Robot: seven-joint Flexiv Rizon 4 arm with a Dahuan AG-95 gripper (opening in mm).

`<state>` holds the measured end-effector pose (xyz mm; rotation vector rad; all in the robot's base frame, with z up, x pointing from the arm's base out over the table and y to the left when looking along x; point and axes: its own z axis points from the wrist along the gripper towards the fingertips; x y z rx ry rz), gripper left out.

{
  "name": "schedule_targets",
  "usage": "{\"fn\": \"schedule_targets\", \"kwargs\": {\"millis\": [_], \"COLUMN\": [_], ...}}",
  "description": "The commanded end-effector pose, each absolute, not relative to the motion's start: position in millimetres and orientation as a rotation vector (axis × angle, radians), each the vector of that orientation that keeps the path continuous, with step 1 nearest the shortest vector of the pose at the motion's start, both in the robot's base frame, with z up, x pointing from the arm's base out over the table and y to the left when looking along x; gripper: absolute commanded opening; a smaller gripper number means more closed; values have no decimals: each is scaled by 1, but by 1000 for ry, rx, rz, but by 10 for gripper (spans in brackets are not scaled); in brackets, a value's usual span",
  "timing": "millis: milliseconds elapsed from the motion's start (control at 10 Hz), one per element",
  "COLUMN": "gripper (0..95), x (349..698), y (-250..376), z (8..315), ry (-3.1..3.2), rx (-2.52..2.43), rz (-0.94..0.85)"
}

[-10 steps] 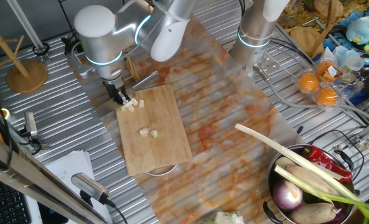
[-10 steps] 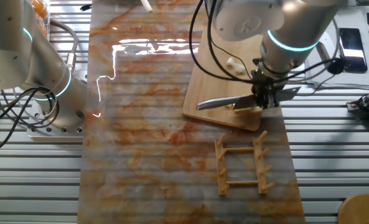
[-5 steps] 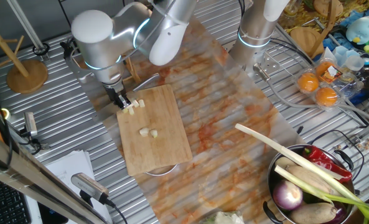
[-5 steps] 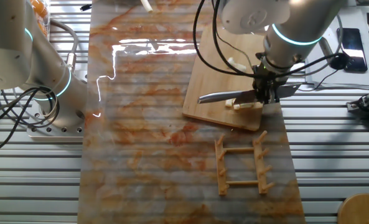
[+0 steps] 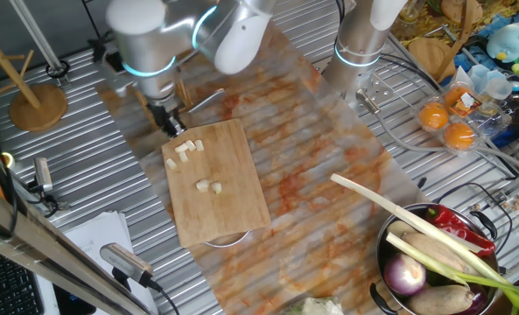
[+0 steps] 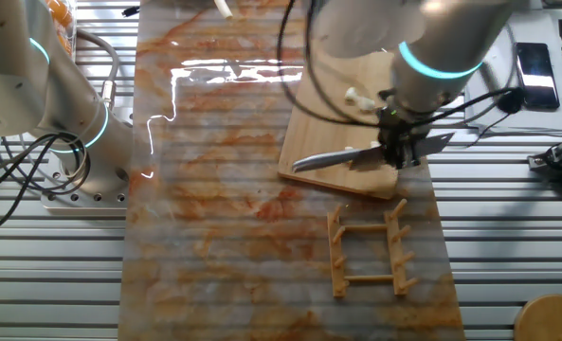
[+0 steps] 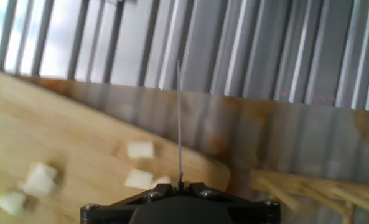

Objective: Chop the scallions

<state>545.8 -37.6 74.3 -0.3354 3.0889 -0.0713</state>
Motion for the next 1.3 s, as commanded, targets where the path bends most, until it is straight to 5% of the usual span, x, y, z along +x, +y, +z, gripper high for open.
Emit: {"fn": "schedule_targets", "kwargs": {"millis": [100,1300], "gripper": [0,0], "x": [535,539], "y": [-42,-29], "z": [67,49], "ry": [3070,3106], "rx": [-312,-208], "rz": [-49,51]}}
